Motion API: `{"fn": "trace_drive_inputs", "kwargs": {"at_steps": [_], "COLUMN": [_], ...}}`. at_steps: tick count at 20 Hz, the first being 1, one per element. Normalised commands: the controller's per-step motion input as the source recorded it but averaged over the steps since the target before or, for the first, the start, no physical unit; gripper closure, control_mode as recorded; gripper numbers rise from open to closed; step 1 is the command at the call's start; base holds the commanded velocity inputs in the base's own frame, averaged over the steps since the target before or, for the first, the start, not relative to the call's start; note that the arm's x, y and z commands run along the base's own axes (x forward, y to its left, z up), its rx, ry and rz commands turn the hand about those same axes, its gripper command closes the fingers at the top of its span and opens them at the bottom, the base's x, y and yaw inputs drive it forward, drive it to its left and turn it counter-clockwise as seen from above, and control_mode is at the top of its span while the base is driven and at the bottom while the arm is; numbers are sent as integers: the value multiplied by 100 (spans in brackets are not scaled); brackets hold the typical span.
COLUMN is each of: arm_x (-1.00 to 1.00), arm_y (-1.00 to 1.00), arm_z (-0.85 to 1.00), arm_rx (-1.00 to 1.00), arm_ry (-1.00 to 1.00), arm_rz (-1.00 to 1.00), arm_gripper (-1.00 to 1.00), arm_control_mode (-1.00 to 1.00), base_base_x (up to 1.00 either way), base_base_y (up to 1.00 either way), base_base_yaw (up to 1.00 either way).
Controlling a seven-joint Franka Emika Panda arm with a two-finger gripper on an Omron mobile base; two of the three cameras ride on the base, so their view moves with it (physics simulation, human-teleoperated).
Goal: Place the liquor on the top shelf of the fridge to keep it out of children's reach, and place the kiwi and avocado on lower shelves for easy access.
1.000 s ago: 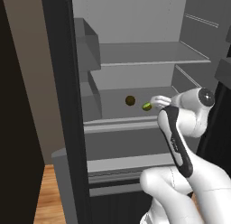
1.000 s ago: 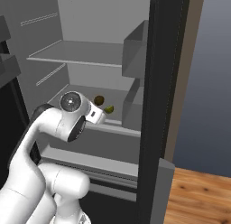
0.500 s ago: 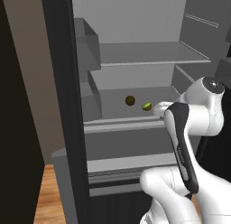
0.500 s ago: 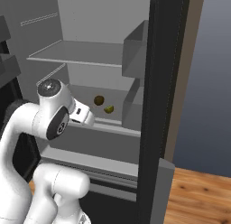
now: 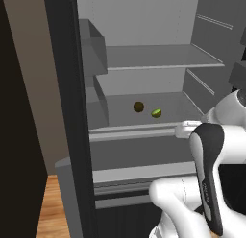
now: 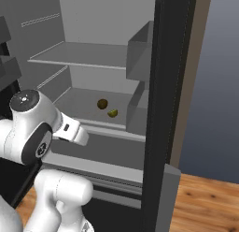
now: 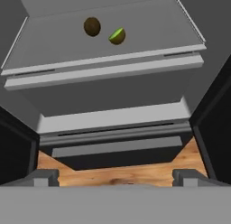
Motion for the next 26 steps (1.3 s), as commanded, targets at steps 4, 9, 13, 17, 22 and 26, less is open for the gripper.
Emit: {"fn": "trace_drive_inputs", "kwargs": {"at_steps": [4, 9, 13, 17, 22, 26], "arm_x": [-21, -12, -31, 0, 0, 0], "arm_y": [9, 11, 8, 0, 0, 0], "arm_z": [61, 58, 21, 0, 0, 0], "arm_rx": [0, -1, -4, 0, 0, 0], "arm_ry": [0, 0, 0, 0, 0, 0], "arm_rz": [3, 6, 4, 0, 0, 0], "arm_gripper": [-100, -100, -100, -100, -100, -100], "arm_control_mode": [-100, -100, 100, 100, 100, 100], "base_base_x": [0, 0, -18, -95, -100, -62], "base_base_y": [0, 0, 0, 0, -13, -47], "base_base_yaw": [0, 0, 1, 0, -10, -41]}}
